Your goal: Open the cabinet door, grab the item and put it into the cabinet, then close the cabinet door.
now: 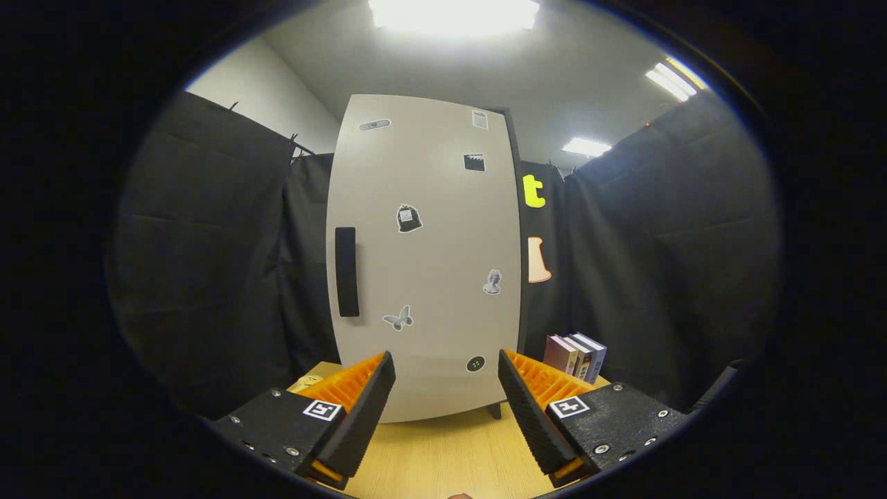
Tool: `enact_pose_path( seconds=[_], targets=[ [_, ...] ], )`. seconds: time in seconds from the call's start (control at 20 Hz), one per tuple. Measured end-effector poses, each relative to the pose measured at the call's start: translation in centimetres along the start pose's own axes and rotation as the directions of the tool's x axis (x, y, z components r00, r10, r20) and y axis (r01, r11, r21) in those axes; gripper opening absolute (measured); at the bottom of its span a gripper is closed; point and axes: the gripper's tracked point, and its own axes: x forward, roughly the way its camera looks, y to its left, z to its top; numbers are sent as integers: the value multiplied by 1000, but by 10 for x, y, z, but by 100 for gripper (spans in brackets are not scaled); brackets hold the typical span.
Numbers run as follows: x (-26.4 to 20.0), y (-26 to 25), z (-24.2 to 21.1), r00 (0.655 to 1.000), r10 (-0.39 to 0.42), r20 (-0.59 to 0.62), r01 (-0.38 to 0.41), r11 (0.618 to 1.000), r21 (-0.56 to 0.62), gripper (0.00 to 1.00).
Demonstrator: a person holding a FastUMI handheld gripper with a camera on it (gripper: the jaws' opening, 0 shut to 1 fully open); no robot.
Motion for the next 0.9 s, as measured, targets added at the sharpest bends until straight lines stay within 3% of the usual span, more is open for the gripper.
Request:
enact_pose_path(
  seconds=[0.5,0.9],
  targets=[
    [-34,8,-48,1000,1,-26,-1,1000,24,93],
    [-38,10,-61,999,-3,-44,5,999,45,93]
  ],
)
